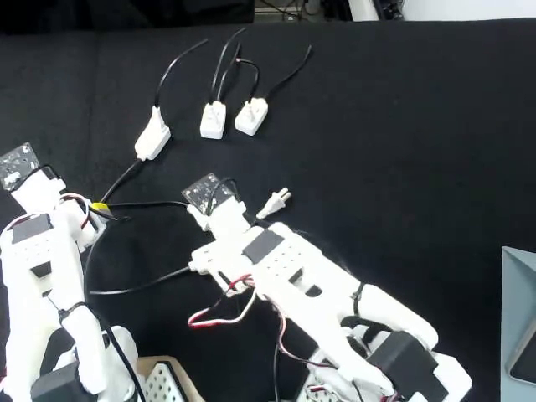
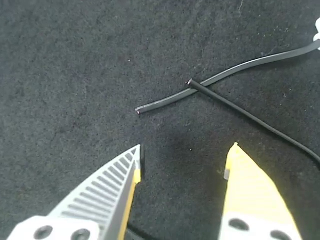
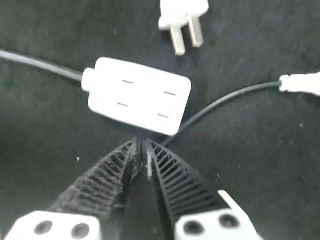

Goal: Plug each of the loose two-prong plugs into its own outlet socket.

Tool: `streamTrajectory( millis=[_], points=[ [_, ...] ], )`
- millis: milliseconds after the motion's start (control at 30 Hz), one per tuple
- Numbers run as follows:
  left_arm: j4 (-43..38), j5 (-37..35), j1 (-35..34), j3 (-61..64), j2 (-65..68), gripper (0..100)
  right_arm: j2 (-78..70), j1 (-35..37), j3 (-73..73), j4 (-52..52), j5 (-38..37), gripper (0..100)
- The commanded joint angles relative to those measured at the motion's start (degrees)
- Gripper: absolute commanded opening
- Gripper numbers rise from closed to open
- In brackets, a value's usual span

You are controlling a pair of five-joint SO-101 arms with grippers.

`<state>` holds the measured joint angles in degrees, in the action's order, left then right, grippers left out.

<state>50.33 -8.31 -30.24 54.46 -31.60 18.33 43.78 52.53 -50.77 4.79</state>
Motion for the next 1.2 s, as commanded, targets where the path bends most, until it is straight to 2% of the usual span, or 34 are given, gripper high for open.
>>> streamTrajectory(
  millis=[0, 300, 500, 733, 833, 1167],
  points=[
    [-0.97, -0.09, 0.75, -0.4, -1.32, 27, 0.75, 0.44, -5.76, -3.6, -1.05, 1.4],
    [-0.97, -0.09, 0.48, -0.48, -1.32, 27, 0.22, -0.44, -15.34, -4.57, -1.14, 1.8],
    [-0.97, -0.09, 0.4, -0.4, -1.32, 27, -4.7, -1.41, -21.23, -4.04, -1.14, 15.5],
    [-0.97, -0.09, 0.66, -0.31, -1.32, 27, -18.51, -1.58, -33.8, -4.04, -1.14, 15.8],
    [-0.88, -0.09, 0.66, -0.31, -1.32, 27, -24.31, -1.67, -38.2, -4.13, -3.34, 15.9],
    [-0.88, -0.09, 0.75, -0.31, -1.32, 27, -34.51, -5.71, -44.79, -4.13, -3.78, 15.9]
  ],
)
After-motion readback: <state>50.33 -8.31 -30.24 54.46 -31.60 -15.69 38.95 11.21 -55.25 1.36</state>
